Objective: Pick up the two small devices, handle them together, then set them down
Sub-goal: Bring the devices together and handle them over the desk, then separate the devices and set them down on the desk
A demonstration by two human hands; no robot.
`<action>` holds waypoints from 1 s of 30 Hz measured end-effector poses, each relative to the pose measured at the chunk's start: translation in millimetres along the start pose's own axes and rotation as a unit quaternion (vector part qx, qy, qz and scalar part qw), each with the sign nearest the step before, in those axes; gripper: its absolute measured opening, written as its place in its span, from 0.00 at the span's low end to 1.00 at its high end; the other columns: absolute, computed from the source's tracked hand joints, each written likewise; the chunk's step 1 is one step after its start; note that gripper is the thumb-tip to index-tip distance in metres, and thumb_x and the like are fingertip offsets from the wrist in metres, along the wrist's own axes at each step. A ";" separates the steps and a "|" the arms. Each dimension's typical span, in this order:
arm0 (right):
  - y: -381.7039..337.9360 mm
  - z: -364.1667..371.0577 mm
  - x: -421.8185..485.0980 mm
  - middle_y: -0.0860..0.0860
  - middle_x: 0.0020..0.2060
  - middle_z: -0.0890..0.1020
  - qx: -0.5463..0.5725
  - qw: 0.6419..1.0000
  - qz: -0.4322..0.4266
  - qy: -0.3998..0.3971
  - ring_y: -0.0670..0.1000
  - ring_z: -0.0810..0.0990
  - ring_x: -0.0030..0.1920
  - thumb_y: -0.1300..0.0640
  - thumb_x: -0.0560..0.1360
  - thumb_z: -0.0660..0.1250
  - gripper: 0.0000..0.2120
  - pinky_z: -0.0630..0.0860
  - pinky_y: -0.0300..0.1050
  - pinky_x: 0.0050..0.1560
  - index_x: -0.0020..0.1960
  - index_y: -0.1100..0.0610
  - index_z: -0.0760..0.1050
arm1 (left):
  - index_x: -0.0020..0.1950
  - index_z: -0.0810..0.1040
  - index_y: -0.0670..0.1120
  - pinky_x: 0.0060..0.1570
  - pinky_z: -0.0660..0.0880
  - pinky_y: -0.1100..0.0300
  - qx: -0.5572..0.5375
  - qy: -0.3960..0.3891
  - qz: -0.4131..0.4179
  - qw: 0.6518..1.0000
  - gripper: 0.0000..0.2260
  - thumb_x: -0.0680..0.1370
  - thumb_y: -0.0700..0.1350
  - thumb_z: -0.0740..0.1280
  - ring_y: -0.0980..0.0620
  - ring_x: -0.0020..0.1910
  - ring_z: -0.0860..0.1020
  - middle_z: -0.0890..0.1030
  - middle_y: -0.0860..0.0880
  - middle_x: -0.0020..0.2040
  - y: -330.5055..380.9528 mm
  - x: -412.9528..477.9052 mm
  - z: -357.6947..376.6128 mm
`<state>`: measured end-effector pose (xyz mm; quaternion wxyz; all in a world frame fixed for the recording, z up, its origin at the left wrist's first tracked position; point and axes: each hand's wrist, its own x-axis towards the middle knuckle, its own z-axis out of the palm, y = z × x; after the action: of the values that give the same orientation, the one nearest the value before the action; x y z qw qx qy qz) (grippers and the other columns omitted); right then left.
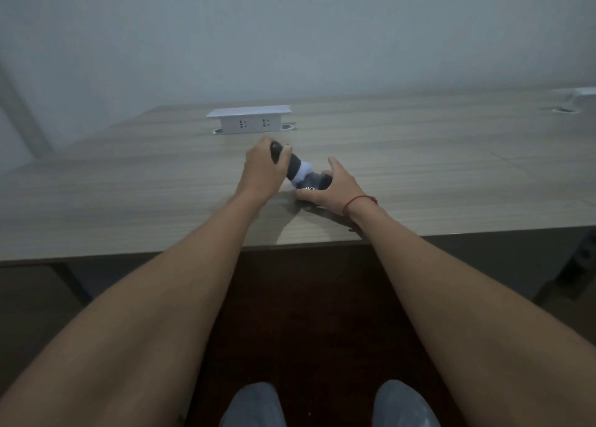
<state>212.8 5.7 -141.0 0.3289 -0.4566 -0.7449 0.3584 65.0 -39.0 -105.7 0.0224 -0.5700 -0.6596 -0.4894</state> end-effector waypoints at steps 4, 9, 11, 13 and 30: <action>-1.9 0.8 -2.9 0.54 0.72 0.67 0.000 1.000 0.003 0.000 0.57 0.69 0.68 0.42 0.63 0.77 0.54 0.69 0.48 0.58 0.77 0.53 0.49 | 0.51 0.74 0.39 0.43 0.71 0.56 0.056 -0.035 -0.008 0.998 0.11 0.79 0.48 0.64 0.45 0.43 0.75 0.77 0.42 0.45 0.0 -1.3 -1.1; -4.3 0.3 -5.8 0.54 0.72 0.67 0.006 1.000 0.008 -0.002 0.56 0.70 0.68 0.42 0.63 0.77 0.54 0.69 0.49 0.61 0.78 0.53 0.48 | 0.47 0.74 0.38 0.41 0.71 0.55 0.023 -0.024 0.014 0.999 0.11 0.79 0.48 0.64 0.44 0.42 0.75 0.77 0.42 0.43 8.7 -0.3 -5.2; -5.0 -0.6 -7.1 0.55 0.72 0.67 0.004 1.000 0.005 -0.001 0.56 0.70 0.67 0.44 0.64 0.77 0.53 0.69 0.49 0.60 0.78 0.54 0.48 | 0.46 0.74 0.39 0.40 0.70 0.56 -0.004 -0.026 0.017 1.000 0.11 0.78 0.47 0.65 0.47 0.40 0.73 0.75 0.44 0.41 10.1 -4.8 -3.9; -5.0 -0.6 -8.4 0.55 0.72 0.67 0.000 1.000 0.004 -0.001 0.57 0.69 0.68 0.44 0.64 0.77 0.53 0.68 0.49 0.62 0.77 0.55 0.49 | 0.47 0.74 0.38 0.41 0.73 0.54 0.010 -0.026 0.001 1.000 0.12 0.78 0.48 0.65 0.45 0.40 0.75 0.76 0.44 0.41 3.4 -8.4 -4.0; -6.6 1.7 -13.7 0.54 0.71 0.68 -0.090 0.994 -0.052 0.040 0.55 0.68 0.69 0.39 0.70 0.70 0.39 0.68 0.51 0.67 0.74 0.56 0.61 | 0.54 0.75 0.40 0.45 0.72 0.54 0.153 -0.016 -0.149 0.977 0.23 0.77 0.60 0.60 0.42 0.52 0.77 0.78 0.42 0.54 -29.6 -25.0 -13.0</action>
<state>213.5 -9.4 -138.7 0.3345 -0.4589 -0.7832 0.2533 43.9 -62.2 -132.0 0.0254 -0.4630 -0.8045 -0.3712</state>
